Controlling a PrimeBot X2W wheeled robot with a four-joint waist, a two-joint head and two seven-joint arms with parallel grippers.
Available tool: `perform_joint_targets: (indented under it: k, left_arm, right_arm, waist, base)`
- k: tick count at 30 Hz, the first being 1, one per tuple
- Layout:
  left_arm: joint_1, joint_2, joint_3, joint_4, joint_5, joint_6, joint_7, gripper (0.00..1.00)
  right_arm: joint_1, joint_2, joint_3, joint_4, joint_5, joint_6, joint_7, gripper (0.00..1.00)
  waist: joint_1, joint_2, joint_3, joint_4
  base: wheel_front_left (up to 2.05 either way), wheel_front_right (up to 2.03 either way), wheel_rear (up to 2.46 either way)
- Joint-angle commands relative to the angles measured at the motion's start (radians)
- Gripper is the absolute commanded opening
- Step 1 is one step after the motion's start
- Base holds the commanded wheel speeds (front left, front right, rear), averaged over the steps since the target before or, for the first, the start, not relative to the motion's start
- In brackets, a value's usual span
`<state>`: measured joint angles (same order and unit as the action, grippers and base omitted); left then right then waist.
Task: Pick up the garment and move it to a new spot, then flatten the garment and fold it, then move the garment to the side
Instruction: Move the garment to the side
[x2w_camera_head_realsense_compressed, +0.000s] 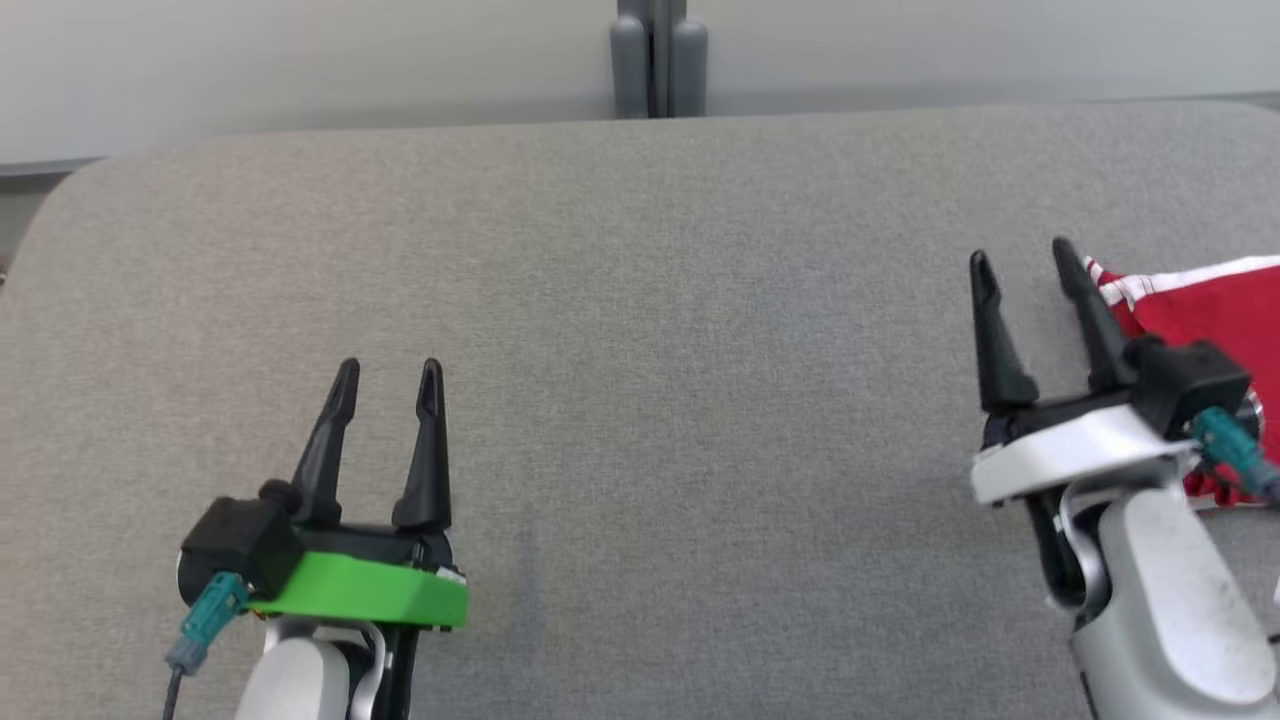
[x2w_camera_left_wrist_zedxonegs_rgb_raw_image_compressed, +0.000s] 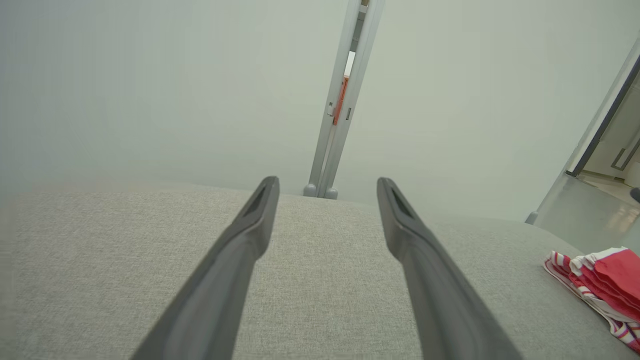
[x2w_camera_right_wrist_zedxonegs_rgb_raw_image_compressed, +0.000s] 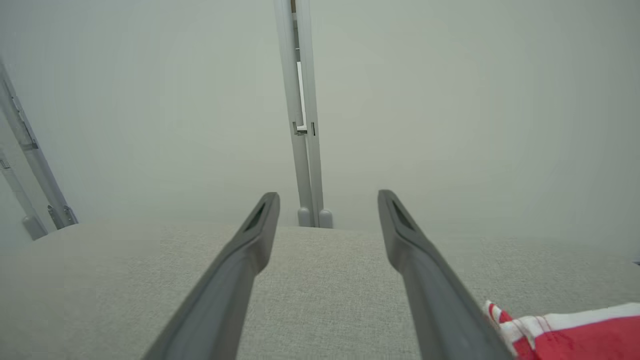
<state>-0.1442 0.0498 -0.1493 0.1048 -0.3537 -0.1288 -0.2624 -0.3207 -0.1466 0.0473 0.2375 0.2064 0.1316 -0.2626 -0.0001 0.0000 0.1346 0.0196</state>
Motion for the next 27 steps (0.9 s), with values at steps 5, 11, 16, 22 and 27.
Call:
perform_joint_targets:
  k: [5, 11, 16, 22, 27]
  left_arm:
    - [0.054, 0.003, -0.001, 0.000, 0.009, 0.002, -0.003, 1.00]
    - [0.078, 0.002, -0.003, 0.015, 0.010, 0.024, -0.003, 1.00]
    - [0.076, 0.003, -0.006, 0.014, 0.010, 0.038, -0.003, 1.00]
    - [0.075, 0.003, 0.006, 0.005, 0.026, 0.049, -0.003, 1.00]
    - [0.087, 0.003, 0.007, 0.028, 0.030, 0.064, -0.002, 1.00]
  right_arm:
    - [0.117, 0.069, -0.034, -0.071, -0.011, -0.002, -0.002, 1.00]
    - [0.199, 0.095, -0.083, -0.131, -0.007, -0.002, -0.002, 1.00]
    - [0.218, 0.095, -0.067, -0.140, 0.020, -0.002, -0.002, 1.00]
    - [0.218, 0.095, -0.067, -0.141, 0.009, -0.002, -0.002, 1.00]
    - [0.215, 0.096, -0.065, -0.140, -0.002, -0.002, -0.003, 1.00]
  waist:
    - [0.0001, 0.0000, -0.059, 0.036]
    - [0.0001, 0.0000, -0.066, 0.034]
    - [0.0001, 0.0000, -0.068, 0.028]
    - [0.0001, 0.0000, -0.074, 0.024]
    - [0.0001, 0.0000, -0.074, 0.026]
  base:
    - [0.00, 0.00, 0.00]
    - [0.00, 0.00, 0.00]
    - [0.00, 0.00, 0.00]
    - [0.00, 0.00, 0.00]
    - [0.00, 0.00, 0.00]
